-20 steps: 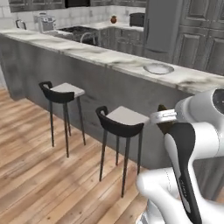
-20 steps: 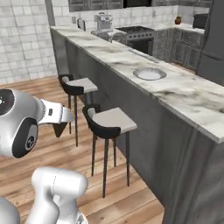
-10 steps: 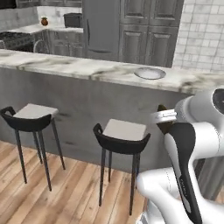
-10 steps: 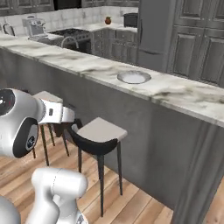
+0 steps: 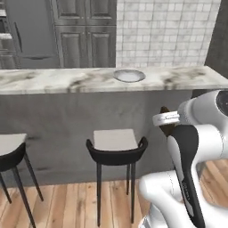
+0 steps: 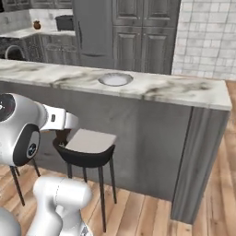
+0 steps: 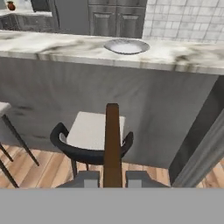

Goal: Start the toaster. Once the lever pops up, take the bread to the plate on the dining counter.

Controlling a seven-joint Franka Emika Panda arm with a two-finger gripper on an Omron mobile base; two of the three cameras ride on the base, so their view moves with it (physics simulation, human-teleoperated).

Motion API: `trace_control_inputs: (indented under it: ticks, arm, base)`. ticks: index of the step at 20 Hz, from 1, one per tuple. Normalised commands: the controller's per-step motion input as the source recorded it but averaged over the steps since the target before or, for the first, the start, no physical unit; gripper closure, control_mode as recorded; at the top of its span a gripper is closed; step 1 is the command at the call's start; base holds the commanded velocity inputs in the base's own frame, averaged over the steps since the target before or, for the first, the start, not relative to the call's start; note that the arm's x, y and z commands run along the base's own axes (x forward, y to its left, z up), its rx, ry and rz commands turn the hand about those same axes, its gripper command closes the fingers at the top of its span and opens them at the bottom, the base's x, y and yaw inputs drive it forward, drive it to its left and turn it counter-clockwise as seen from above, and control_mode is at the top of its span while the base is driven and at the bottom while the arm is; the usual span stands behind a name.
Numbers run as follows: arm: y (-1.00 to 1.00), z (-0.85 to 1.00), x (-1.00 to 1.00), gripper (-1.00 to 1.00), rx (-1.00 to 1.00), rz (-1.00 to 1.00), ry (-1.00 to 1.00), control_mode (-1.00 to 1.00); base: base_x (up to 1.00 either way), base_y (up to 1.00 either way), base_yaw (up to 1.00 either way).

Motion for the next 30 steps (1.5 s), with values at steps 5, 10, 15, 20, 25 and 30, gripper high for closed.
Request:
trace_control_inputs:
  ticks: [5, 10, 15, 20, 25, 30]
  arm:
    - [0.00, 0.00, 0.00, 1.00, 0.00, 0.00, 0.00, 1.00]
    - [0.00, 0.00, 0.00, 1.00, 0.00, 0.00, 0.00, 1.00]
    - [0.00, 0.00, 0.00, 1.00, 0.00, 0.00, 0.00, 1.00]
    - [0.00, 0.00, 0.00, 1.00, 0.00, 0.00, 0.00, 1.00]
    - [0.00, 0.00, 0.00, 1.00, 0.00, 0.00, 0.00, 1.00]
    - [0.00, 0.00, 0.00, 1.00, 0.00, 0.00, 0.00, 1.00]
  base:
    - [0.20, 0.59, -0.57]
    - [0.18, 0.42, -0.32]
    - [0.45, 0.33, -0.03]
    - [0.39, 0.24, 0.08]
    - [0.25, 0.05, 0.12]
    - [0.31, 0.00, 0.10]
